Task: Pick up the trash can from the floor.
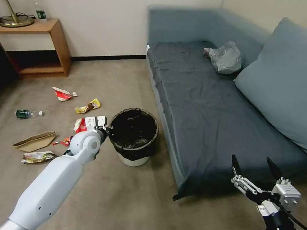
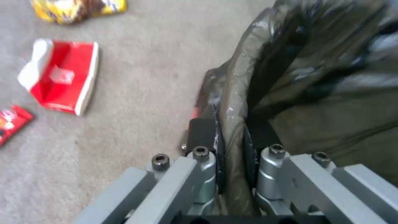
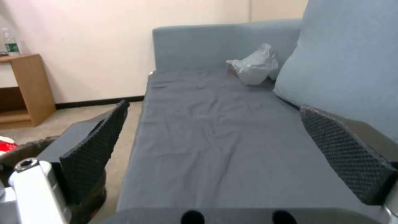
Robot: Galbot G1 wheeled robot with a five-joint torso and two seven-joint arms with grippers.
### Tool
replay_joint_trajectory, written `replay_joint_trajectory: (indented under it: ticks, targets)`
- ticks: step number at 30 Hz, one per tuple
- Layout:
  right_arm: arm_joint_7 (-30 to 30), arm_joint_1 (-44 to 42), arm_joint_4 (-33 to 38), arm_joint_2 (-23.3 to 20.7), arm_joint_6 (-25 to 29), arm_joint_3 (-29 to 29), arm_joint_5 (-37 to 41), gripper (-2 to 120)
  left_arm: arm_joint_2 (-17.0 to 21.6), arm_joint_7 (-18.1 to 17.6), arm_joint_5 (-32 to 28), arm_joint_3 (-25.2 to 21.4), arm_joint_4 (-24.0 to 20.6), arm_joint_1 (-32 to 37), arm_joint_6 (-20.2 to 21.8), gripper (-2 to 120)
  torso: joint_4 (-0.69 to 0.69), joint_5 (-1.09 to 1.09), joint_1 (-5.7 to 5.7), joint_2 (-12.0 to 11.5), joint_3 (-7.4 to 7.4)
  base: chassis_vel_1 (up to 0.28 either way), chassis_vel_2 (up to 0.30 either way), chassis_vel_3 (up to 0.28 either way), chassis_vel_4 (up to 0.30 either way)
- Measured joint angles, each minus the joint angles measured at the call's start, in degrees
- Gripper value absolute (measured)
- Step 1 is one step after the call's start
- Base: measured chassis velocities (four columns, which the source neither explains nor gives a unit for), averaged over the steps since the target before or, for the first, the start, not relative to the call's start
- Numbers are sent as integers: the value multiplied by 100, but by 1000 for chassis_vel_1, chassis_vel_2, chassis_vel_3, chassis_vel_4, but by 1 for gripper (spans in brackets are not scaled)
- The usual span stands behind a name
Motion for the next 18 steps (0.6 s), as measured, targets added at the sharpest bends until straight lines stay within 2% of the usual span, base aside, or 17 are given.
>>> replay_joint_trajectory:
  ticks: [4, 6, 7, 9, 10, 12, 13, 17, 18]
  targets:
    - [0, -8, 17, 0, 0, 4, 1, 100, 91, -6, -47, -175, -324, 114, 14, 6, 0, 0, 0, 0, 0, 0, 0, 0, 0]
    - [0, -11, 32, 0, 1, 11, 2, 100, 220, -8, -154, -426, -804, 300, 53, 6, 2, 1, 0, 0, 0, 0, 0, 0, 0]
    - [0, -11, 32, 0, 1, 11, 2, 100, 220, -8, -154, -426, -804, 300, 53, 6, 2, 1, 0, 0, 0, 0, 0, 0, 0]
    - [-1, -12, 39, 0, 2, 12, 2, 100, 334, -6, -231, -619, -1203, 487, 73, 6, -1, 0, 0, 0, 0, 0, 0, 0, 0]
    - [-1, -12, 39, 0, 2, 12, 2, 100, 334, -6, -231, -619, -1203, 487, 73, 6, -1, 0, 0, 0, 0, 0, 0, 0, 0]
    - [-6, -13, 57, 0, 4, -8, -10, 100, 495, -6, -357, -893, -1689, 775, 91, 6, 1, 0, 0, 0, 0, 0, 0, 0, 0]
    - [-6, -13, 57, 0, 4, -8, -10, 100, 495, -6, -357, -893, -1689, 775, 91, 6, 1, 0, 0, 0, 0, 0, 0, 0, 0]
    - [-26, -24, 94, 0, 6, -58, -47, 100, 702, 26, -496, -1226, -2252, 1221, 96, 6, 1, 0, 0, 0, 0, 0, 0, 0, 0]
    - [-26, -24, 94, 0, 6, -58, -47, 100, 702, 26, -496, -1226, -2252, 1221, 96, 6, 1, 0, 0, 0, 0, 0, 0, 0, 0]
